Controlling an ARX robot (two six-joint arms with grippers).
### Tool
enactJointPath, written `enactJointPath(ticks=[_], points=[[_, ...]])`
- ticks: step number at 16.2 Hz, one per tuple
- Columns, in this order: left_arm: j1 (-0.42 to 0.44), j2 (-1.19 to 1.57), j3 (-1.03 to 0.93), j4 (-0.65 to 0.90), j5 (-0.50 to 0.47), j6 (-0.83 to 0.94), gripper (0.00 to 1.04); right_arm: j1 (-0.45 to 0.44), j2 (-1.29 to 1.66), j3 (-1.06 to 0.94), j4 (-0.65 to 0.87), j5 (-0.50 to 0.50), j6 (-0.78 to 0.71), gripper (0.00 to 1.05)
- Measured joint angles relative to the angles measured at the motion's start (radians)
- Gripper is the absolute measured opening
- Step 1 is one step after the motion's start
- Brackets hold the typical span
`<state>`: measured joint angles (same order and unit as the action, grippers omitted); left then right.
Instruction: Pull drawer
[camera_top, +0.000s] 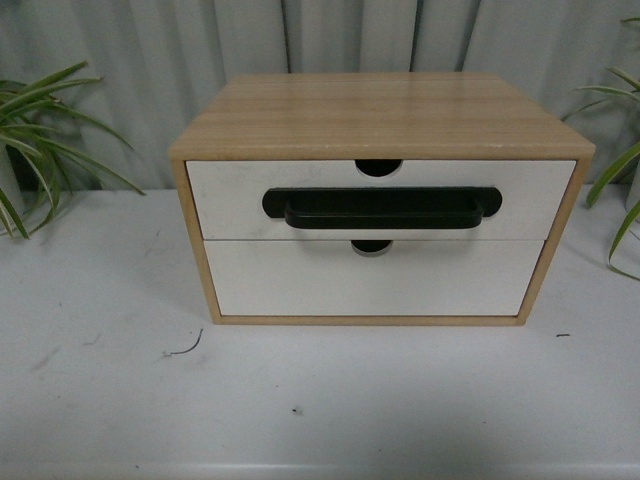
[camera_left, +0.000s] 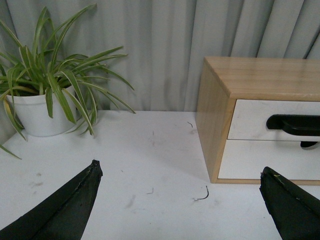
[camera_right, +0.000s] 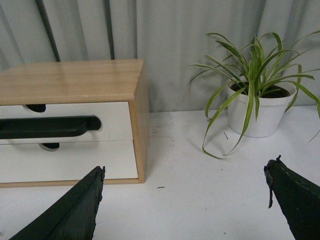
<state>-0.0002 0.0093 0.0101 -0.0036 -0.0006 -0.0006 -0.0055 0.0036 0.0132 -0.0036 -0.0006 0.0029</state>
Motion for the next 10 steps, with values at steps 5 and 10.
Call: enactJointPath(ticks=[5, 10], points=[[-0.122, 0.228, 0.133, -0.232, -0.331, -0.17, 0.98, -0.008, 0.221, 0.042, 0.046, 0.052, 0.056, 0.98], [-0.017, 0.706, 0.291, 0.238, -0.276, -0.235, 0.98, -0.001, 0.949, 0.294, 0.637, 0.012, 0.033, 0.98]])
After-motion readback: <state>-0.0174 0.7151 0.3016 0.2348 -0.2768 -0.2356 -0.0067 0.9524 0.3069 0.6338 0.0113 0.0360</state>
